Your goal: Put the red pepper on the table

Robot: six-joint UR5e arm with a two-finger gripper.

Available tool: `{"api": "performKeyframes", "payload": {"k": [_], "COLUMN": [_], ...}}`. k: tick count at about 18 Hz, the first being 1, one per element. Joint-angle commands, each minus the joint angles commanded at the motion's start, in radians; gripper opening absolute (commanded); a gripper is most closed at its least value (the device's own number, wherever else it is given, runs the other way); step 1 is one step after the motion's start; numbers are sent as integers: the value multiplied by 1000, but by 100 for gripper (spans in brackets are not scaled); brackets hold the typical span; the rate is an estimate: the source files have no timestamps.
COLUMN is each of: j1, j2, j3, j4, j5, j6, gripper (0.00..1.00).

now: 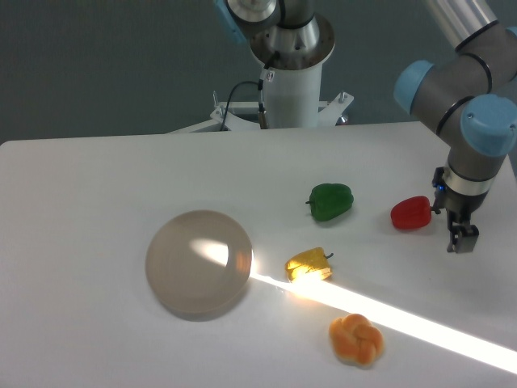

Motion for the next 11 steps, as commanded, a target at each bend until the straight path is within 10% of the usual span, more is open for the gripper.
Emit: {"api": "performKeyframes", "payload": {"k": [11], "j1": [-129], "j2": [-98], "j3": [135], "j4": [5], "j5": [-3], "j6": [-163], "gripper": [100]}}
